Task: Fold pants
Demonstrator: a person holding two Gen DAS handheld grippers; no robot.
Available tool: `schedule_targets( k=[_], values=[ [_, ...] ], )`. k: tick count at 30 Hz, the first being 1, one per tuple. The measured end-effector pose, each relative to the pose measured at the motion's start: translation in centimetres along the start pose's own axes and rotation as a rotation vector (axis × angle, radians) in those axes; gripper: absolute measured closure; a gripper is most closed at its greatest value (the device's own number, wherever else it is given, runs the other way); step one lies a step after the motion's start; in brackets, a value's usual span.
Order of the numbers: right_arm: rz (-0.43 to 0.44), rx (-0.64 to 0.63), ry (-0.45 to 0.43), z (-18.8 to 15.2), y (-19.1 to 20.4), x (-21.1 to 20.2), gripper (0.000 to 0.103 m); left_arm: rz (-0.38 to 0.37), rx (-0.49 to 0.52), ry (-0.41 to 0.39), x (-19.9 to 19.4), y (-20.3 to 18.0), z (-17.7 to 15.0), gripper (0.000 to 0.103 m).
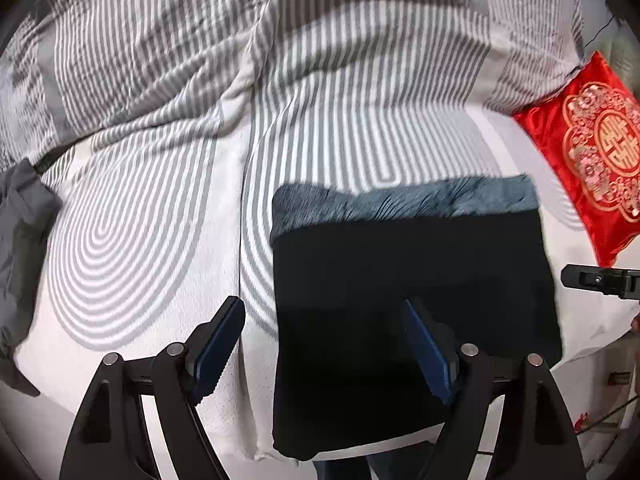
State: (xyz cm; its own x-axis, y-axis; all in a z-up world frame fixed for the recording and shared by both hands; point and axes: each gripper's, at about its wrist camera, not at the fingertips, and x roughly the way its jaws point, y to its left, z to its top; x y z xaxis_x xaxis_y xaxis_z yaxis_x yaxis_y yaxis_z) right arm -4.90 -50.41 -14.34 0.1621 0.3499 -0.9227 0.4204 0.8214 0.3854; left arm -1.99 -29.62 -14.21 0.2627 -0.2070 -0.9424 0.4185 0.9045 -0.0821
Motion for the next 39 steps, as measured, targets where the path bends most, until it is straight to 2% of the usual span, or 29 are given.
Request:
schedule_targets(
  k=[2,3,4,5,7,10,16,18,23,28,33,36,37,38,39],
  values=[
    [0.017,-0.001,-0.043,0.5,0.6,-0.8,0.022,-0.016,0.016,-0.006,-0.1,-0.5,0.9,0.009],
    [0.024,-0.003,-0.065,0.8,1.0,-1.2,0.022,-0.008,0.027,-0.022,-0.1,-0.9,1.3,0.009],
    [0.022,-0.011,-0.085,1.3,1.4,-1.3,0.027,0.001,0.039,-0.03,0.0,-1.3,1.7,0.009],
    [0.015,-0.017,-0.094,1.6,1.8,-1.3,0.043,0.008,0.047,-0.035,0.2,-1.6,2.1,0.009],
    [0.001,-0.031,-0.093,2.2,2.5,-0.8,0.064,0.013,0.04,-0.047,0.6,-2.3,2.8,0.009],
    [0.008,-0.034,-0.082,3.0,3.1,0.1,0.067,0.043,0.027,-0.032,1.6,-2.6,3.4,0.009],
    [-0.024,-0.031,-0.073,4.3,3.4,2.3,0.067,0.087,-0.002,0.056,6.4,-2.2,3.4,0.009],
    [-0.053,-0.014,-0.045,4.5,2.7,3.8,0.067,0.093,0.0,0.054,7.0,-2.1,3.2,0.009],
    [-0.043,0.005,-0.044,4.4,1.9,5.0,0.067,0.076,-0.012,0.066,7.9,-1.8,3.2,0.001],
    [-0.091,-0.062,-0.042,4.7,2.7,5.5,0.067,0.072,-0.024,0.069,8.0,-1.7,3.3,0.001],
    [-0.089,-0.035,-0.038,4.7,2.7,5.3,0.063,0.068,-0.03,0.079,7.8,-1.7,3.4,0.001],
    [-0.086,-0.011,-0.021,4.3,2.8,4.7,0.048,0.067,-0.029,0.084,7.3,-1.7,3.4,0.001],
    [-0.093,-0.004,-0.008,3.9,2.8,4.6,0.035,0.065,-0.025,0.087,7.1,-1.7,3.3,0.001],
    [-0.085,0.004,0.002,3.6,2.8,4.4,0.03,0.064,-0.02,0.09,6.9,-1.8,3.2,0.001],
    [-0.081,0.01,0.006,3.2,2.9,4.2,0.03,0.064,-0.015,0.094,6.7,-1.9,3.1,0.001]
  ],
)
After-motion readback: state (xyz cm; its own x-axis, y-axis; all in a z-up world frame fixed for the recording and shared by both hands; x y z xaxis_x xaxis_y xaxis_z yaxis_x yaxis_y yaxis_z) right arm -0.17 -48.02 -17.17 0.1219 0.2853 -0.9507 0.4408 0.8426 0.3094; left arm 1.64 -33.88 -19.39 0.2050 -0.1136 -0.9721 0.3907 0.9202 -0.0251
